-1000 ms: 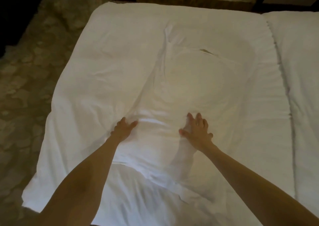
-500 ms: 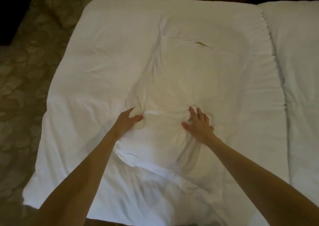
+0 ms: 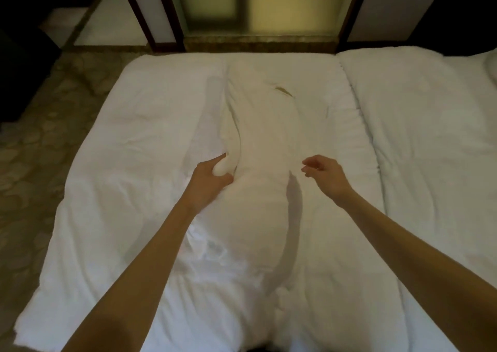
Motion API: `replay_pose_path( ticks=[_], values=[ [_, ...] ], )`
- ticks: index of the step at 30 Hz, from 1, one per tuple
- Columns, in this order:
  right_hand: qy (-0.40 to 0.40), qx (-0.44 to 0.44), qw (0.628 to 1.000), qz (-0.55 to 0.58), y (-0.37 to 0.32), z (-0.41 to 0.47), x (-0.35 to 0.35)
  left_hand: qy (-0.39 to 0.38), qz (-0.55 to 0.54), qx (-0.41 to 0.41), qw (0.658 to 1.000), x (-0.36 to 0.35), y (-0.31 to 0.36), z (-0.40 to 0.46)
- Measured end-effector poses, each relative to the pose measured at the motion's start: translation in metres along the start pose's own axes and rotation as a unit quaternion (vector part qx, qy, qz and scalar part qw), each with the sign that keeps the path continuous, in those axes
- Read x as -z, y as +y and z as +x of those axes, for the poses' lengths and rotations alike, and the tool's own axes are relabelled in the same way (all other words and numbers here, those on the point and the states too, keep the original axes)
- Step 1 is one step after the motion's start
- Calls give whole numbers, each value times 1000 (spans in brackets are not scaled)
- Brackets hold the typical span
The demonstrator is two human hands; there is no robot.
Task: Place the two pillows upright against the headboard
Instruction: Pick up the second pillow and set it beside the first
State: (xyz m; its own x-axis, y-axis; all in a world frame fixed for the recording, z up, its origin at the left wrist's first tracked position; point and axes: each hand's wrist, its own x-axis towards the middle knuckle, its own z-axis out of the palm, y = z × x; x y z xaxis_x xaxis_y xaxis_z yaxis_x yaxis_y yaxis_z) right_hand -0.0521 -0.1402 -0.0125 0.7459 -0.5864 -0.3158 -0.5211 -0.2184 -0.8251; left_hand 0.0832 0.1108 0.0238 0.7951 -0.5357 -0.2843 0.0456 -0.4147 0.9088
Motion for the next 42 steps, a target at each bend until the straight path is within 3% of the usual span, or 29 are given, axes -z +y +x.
replay_pose_path(
  ticks=[6, 12, 18, 25, 31, 42],
  values=[
    [40, 11, 996, 78, 23, -30, 91, -50, 25, -50, 997, -96, 61, -43],
    [60, 11, 992, 112, 72, -57, 202, -62, 110, -54, 991, -241, 101, -89],
    [76, -32, 989, 122, 132, -73, 285, -6, 172, -14, 985, -347, 105, -112],
    [71, -99, 983, 134, 197, -90, 320, -29, 247, -10, 968, -434, 84, -122],
    [72, -151, 976, 140, 237, -98, 326, 8, 229, 14, 973, -466, 59, -109],
    [92, -208, 973, 33, 275, -70, 298, 59, 298, 64, 950, -402, -4, -24]
  ],
)
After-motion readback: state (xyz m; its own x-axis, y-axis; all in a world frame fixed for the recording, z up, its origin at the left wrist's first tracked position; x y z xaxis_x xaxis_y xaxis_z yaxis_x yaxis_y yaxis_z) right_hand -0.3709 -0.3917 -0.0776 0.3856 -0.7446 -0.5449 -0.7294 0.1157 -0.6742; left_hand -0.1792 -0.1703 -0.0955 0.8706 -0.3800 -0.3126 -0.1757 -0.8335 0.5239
